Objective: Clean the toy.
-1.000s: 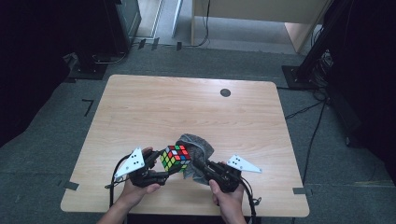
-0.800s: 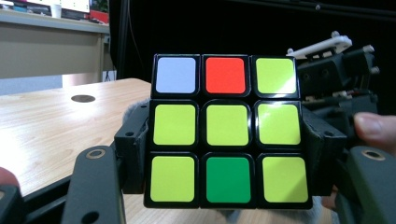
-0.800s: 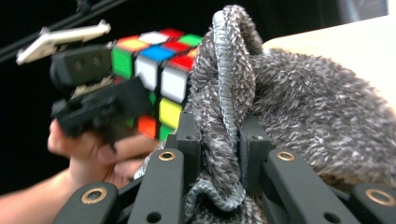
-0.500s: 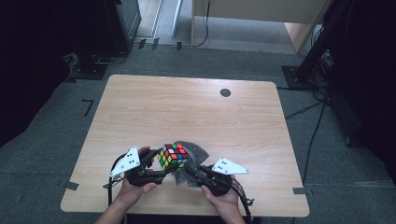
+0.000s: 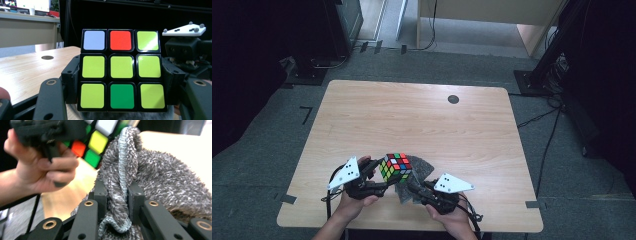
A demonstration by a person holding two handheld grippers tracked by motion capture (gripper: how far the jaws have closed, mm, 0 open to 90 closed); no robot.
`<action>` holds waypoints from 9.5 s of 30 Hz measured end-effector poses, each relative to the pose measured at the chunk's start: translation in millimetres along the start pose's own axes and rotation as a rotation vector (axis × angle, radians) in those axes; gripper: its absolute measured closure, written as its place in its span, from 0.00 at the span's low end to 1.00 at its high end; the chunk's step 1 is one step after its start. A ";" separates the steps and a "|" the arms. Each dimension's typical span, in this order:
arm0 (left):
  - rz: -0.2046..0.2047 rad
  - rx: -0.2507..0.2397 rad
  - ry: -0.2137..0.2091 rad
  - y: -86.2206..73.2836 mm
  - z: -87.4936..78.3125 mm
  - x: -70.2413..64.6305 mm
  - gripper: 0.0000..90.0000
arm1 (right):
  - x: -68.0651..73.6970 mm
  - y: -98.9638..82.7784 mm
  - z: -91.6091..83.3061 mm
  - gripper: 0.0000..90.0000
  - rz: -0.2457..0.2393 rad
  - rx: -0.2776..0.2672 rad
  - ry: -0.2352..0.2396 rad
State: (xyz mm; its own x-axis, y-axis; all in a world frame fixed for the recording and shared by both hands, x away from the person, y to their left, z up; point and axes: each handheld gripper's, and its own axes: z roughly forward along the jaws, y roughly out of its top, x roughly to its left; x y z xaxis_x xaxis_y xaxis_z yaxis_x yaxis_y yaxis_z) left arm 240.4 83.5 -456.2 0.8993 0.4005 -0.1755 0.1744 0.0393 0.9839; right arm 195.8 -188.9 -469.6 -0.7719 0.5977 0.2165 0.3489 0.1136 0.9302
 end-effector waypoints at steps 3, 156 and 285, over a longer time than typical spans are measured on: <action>0.000 0.005 0.002 -0.7 -0.4 0.8 0.38 | -7.4 6.3 -11.1 0.83 0.038 -0.086 -0.059; 0.336 0.144 0.197 -7.0 58.2 -26.6 0.32 | -0.7 52.5 11.2 0.38 0.306 -0.018 -0.285; 0.252 0.260 0.200 -14.7 21.2 15.3 0.38 | -56.4 6.6 12.9 0.27 0.192 0.201 -0.412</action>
State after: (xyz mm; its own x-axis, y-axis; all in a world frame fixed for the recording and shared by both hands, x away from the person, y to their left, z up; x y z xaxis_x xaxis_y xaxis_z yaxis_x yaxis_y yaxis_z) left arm 260.1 69.6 -474.1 0.8355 0.5393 0.1052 0.0774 -0.3050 0.9492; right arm 248.5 -211.6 -479.5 -0.4235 0.8824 0.2050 0.5911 0.0977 0.8007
